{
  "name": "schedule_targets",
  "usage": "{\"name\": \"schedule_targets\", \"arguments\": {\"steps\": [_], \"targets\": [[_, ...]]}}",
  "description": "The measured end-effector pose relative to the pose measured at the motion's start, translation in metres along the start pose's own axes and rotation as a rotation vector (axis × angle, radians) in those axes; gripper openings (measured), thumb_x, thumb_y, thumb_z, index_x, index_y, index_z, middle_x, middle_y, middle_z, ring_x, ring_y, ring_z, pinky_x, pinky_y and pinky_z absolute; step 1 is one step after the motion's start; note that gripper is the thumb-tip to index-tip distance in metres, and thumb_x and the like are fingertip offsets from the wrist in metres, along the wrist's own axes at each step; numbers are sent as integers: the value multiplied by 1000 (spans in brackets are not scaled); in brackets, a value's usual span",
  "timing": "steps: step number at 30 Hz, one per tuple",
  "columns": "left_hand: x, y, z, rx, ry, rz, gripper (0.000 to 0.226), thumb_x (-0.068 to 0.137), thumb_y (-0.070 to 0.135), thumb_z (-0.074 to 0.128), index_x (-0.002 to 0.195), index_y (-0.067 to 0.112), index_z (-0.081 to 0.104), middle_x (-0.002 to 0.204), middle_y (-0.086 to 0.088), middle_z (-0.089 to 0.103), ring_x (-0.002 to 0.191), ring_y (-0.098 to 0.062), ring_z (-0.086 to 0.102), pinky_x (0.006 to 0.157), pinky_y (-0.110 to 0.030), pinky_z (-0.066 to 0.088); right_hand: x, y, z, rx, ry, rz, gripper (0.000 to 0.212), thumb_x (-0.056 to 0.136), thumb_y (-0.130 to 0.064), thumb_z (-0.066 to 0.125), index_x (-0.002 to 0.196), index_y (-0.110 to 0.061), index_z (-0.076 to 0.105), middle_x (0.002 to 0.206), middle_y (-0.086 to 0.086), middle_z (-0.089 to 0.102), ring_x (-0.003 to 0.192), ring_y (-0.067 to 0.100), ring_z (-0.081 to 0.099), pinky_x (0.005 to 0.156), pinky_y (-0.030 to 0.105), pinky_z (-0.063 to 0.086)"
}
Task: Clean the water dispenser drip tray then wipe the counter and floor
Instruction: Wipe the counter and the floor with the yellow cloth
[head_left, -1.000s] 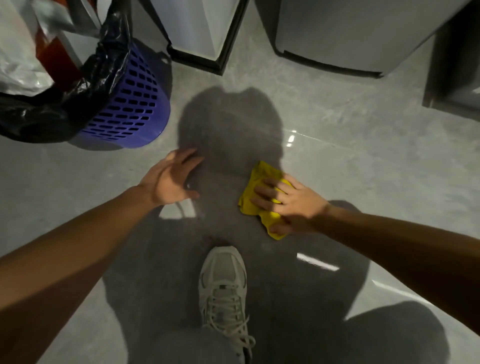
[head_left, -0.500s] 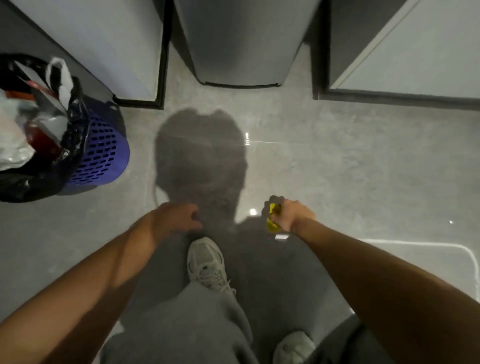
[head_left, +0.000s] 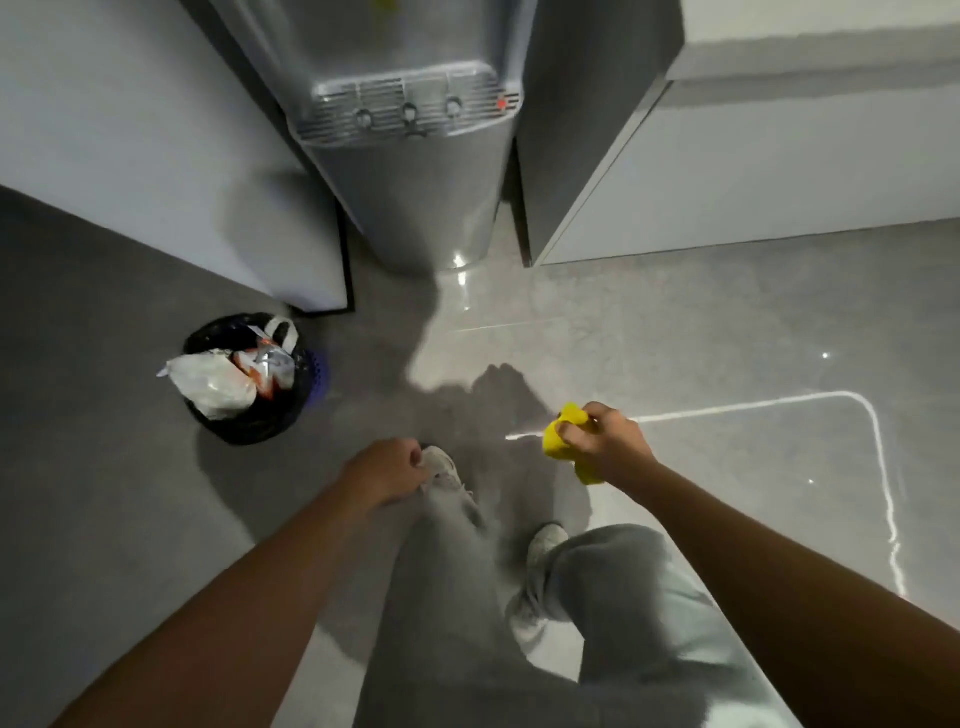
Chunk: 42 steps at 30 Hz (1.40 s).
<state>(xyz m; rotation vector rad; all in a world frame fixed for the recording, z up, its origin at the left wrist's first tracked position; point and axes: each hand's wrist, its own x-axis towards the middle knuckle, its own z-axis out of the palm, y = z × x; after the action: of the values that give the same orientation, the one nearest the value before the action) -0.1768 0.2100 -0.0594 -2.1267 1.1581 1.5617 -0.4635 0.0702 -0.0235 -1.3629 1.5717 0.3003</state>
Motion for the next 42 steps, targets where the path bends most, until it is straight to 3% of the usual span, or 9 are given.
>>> {"name": "schedule_targets", "arguments": {"steps": [5,12,17,20,24,28,31,37,42], "targets": [[-86,70,-78,-21,32,54,28,83,54,68,99,31,67,103,1,72,88,-18,67,78,-31,54,-76,-49,-91,162,82,-44,21,85,-42,75,87,-22,69,81,0,75,76,19,71,67,29,57],[-114,192,-163,1,163,146,26,91,43,72,109,24,70,110,1,75,103,-18,69,90,-30,53,-71,-74,-220,287,182,-141,22,87,-36,77,80,-19,65,58,-15,63,57,3,59,56,20,47],[-122,296,-221,-68,344,254,18,95,38,70,107,25,72,96,3,76,91,-15,70,71,-18,46,-36,-100,-334,276,204,-313,30,85,-35,78,69,-22,56,51,-22,58,47,-4,55,42,9,38],[-126,357,-258,-155,448,263,16,93,42,72,108,36,71,94,12,74,91,-9,69,80,-26,51,-13,-122,-404,251,230,-392,37,77,-49,73,69,-18,54,53,-12,59,47,0,53,41,13,41],[-104,428,-301,-228,584,308,15,89,35,75,100,26,70,88,8,68,86,-21,65,77,-32,49,29,-153,-492,127,285,-412,39,75,-59,69,78,-22,58,69,-2,66,65,16,67,58,32,59],[-74,476,-341,-196,629,355,28,91,39,73,111,20,67,106,6,68,96,-24,66,84,-38,53,65,-180,-559,39,356,-424,43,72,-67,64,83,-26,59,76,-1,68,72,20,69,68,41,60],[-45,500,-370,-43,677,436,49,93,37,71,137,18,60,129,-1,63,114,-26,63,95,-39,52,90,-197,-594,-68,402,-442,42,76,-69,59,87,-29,57,80,-2,68,77,25,66,70,42,56],[14,528,-396,143,649,405,81,88,46,64,159,28,29,167,-4,28,151,-30,28,117,-51,33,133,-211,-621,-208,462,-426,20,92,-42,66,98,-23,62,95,2,66,93,30,63,77,39,51],[38,535,-403,297,587,389,95,87,59,66,163,29,17,173,-5,11,157,-32,15,123,-53,26,157,-205,-622,-242,449,-385,16,90,-23,65,104,-17,60,99,4,58,98,33,62,78,35,44]]}}
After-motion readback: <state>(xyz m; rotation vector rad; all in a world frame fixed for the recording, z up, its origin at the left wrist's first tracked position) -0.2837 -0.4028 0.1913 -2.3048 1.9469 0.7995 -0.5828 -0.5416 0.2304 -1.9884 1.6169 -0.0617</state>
